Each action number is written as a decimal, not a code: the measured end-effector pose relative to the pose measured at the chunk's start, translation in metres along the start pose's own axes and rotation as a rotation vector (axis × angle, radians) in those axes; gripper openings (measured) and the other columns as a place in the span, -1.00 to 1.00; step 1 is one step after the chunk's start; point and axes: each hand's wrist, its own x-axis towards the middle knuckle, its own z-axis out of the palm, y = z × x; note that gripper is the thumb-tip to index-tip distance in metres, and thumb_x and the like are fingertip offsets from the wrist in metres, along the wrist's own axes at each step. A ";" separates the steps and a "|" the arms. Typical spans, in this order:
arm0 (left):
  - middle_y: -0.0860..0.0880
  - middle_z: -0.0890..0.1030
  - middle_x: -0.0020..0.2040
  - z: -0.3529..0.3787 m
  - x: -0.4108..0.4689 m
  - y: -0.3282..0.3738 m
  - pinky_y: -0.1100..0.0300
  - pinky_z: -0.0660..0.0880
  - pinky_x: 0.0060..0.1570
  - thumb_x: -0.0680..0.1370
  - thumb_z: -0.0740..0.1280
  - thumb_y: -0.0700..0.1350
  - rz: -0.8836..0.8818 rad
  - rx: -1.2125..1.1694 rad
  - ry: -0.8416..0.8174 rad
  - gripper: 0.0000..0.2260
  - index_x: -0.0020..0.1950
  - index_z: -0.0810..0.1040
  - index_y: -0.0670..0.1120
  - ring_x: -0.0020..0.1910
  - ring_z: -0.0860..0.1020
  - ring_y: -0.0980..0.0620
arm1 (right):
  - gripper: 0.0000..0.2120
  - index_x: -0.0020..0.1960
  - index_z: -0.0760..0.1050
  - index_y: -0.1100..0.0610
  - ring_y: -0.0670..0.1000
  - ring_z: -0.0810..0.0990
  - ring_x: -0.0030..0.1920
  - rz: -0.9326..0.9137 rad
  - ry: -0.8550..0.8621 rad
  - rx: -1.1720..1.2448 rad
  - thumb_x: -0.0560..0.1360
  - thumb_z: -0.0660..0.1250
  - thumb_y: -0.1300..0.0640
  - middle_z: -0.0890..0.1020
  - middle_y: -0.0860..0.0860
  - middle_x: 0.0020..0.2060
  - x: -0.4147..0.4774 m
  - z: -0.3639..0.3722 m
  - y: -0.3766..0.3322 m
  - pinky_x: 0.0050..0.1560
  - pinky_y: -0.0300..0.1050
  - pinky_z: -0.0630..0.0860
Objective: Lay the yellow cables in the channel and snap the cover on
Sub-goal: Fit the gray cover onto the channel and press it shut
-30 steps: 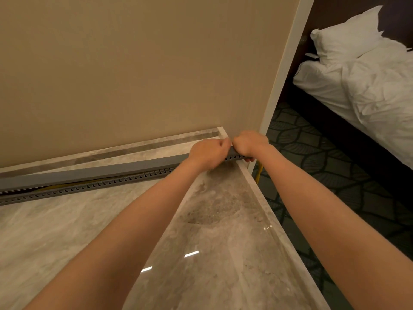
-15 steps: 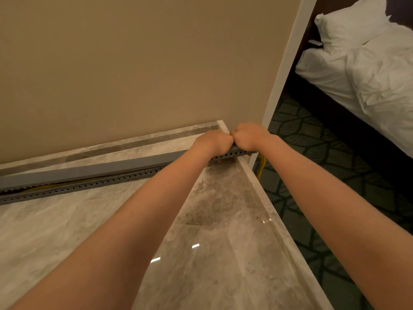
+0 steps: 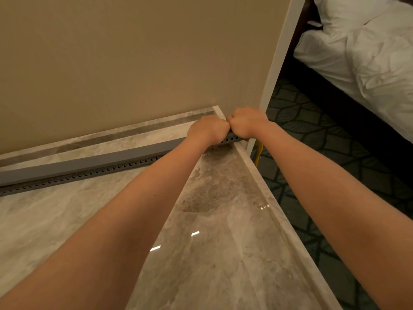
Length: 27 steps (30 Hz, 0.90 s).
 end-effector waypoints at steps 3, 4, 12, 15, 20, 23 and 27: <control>-0.22 0.53 0.25 0.000 -0.002 0.000 0.05 0.38 0.00 0.64 0.00 -0.05 0.001 -0.004 0.009 -0.60 0.24 0.49 -0.26 0.00 0.46 -0.12 | -0.64 0.08 0.53 0.22 0.20 0.53 0.08 0.003 0.023 0.013 0.59 -0.01 0.14 0.59 0.19 0.07 -0.003 -0.001 -0.001 -0.02 0.02 0.44; -0.23 0.53 0.25 0.000 -0.002 0.000 0.04 0.41 0.05 0.64 0.00 -0.05 0.001 -0.006 0.008 -0.60 0.24 0.49 -0.26 0.04 0.49 -0.13 | -0.66 0.08 0.54 0.22 0.20 0.53 0.08 0.008 0.019 0.024 0.59 0.00 0.16 0.59 0.19 0.07 -0.003 -0.002 -0.001 -0.01 0.03 0.45; -0.24 0.56 0.16 -0.001 -0.001 0.000 0.04 0.38 -0.11 0.63 0.01 -0.17 0.064 0.118 0.001 -0.69 -0.20 0.46 -0.21 -0.19 0.49 -0.13 | -0.68 0.03 0.55 0.21 0.13 0.48 -0.09 0.028 0.000 0.053 0.57 0.02 0.19 0.58 0.16 -0.05 -0.006 -0.006 -0.004 -0.13 -0.03 0.40; -0.23 0.57 0.15 -0.001 -0.004 0.001 0.04 0.38 -0.12 0.63 0.02 -0.16 0.049 0.112 -0.005 -0.68 -0.22 0.46 -0.20 -0.18 0.49 -0.12 | -0.67 -0.04 0.56 0.22 0.07 0.45 -0.21 0.051 -0.024 0.104 0.57 0.02 0.19 0.55 0.13 -0.21 -0.004 -0.005 -0.003 -0.16 -0.04 0.40; -0.19 0.55 -0.08 -0.002 -0.001 0.001 0.12 0.33 -0.21 0.58 0.02 -0.13 0.013 0.075 -0.047 -0.70 -0.33 0.37 -0.12 -0.34 0.39 0.01 | -0.67 -0.09 0.50 0.26 0.04 0.49 -0.40 0.191 -0.221 0.592 0.59 0.01 0.13 0.56 0.18 -0.27 0.002 -0.004 0.004 -0.37 -0.14 0.42; -0.12 0.43 -0.26 -0.006 -0.003 0.000 0.15 0.27 -0.24 0.57 0.03 -0.11 -0.003 0.035 -0.051 -0.70 -0.35 0.32 -0.09 -0.37 0.35 0.02 | -0.61 -0.14 0.44 0.26 0.05 0.45 -0.39 0.385 -0.350 0.878 0.60 -0.03 0.03 0.53 0.16 -0.34 0.002 -0.001 0.017 -0.18 -0.07 0.43; -0.24 0.52 0.13 -0.010 -0.002 -0.001 0.11 0.31 -0.08 0.61 -0.01 -0.14 0.012 0.045 -0.091 -0.76 -0.14 0.38 -0.17 -0.11 0.41 -0.12 | -0.49 -0.21 0.46 0.22 0.03 0.42 -0.40 0.484 -0.424 0.904 0.59 -0.05 -0.12 0.53 0.13 -0.38 0.002 -0.001 0.023 -0.14 -0.04 0.35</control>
